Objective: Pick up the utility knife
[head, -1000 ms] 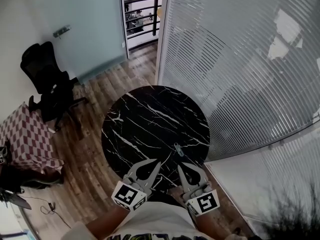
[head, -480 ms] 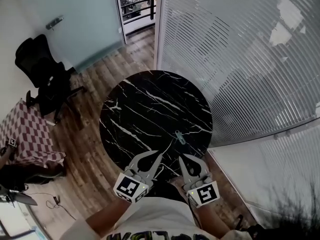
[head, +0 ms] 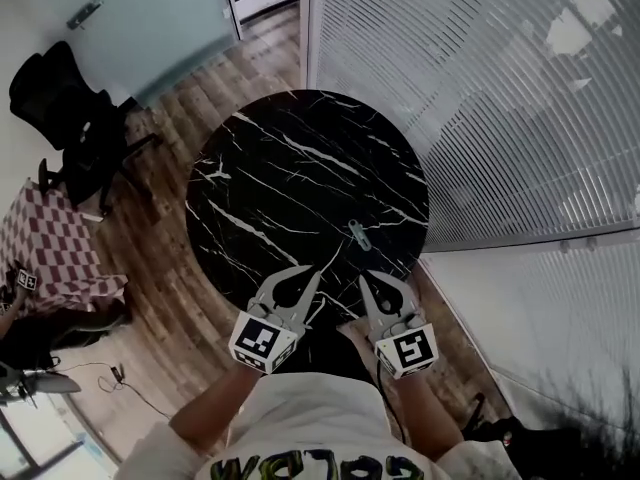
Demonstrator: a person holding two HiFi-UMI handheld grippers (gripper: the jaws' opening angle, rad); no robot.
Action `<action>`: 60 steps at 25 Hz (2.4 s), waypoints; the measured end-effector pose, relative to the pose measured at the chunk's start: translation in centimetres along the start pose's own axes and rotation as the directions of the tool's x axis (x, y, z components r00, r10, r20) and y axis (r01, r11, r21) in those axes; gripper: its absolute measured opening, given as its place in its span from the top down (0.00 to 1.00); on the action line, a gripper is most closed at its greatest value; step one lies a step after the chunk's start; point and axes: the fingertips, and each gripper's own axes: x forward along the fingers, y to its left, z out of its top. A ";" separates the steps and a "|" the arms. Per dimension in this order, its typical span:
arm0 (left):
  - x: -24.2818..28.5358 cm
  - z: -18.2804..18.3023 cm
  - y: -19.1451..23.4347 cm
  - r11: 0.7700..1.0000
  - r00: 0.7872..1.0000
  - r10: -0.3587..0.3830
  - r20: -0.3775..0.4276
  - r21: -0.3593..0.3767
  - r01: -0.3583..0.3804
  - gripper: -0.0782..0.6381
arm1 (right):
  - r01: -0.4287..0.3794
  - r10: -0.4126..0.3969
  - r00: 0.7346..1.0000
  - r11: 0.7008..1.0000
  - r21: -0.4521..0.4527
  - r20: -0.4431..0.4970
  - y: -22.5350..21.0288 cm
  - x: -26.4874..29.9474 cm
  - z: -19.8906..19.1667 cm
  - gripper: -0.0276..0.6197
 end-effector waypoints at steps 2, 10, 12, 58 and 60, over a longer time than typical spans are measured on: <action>0.7 -1.6 0.6 1.000 1.000 0.007 -0.022 0.000 -0.007 0.88 | 0.000 0.000 1.000 1.000 0.012 -0.022 -0.6 0.7 -1.9 0.95; 3.7 -6.4 2.5 1.000 0.996 0.016 -0.090 -0.014 -0.017 0.88 | 0.001 0.003 0.992 0.999 0.036 -0.127 -2.9 2.9 -8.5 0.92; 4.6 -7.5 2.9 1.000 0.994 0.012 -0.106 -0.020 -0.014 0.88 | 0.003 0.002 0.988 1.000 0.029 -0.154 -3.5 3.5 -10.1 0.92; 15.1 -21.1 9.4 0.992 0.958 0.009 -0.287 -0.115 -0.044 0.88 | 0.010 0.005 0.850 1.000 0.025 -0.527 -13.3 13.9 -31.4 0.64; 14.9 -21.4 9.6 0.992 0.956 0.015 -0.294 -0.117 -0.051 0.88 | 0.007 0.005 0.850 1.000 0.020 -0.527 -13.2 13.9 -31.4 0.64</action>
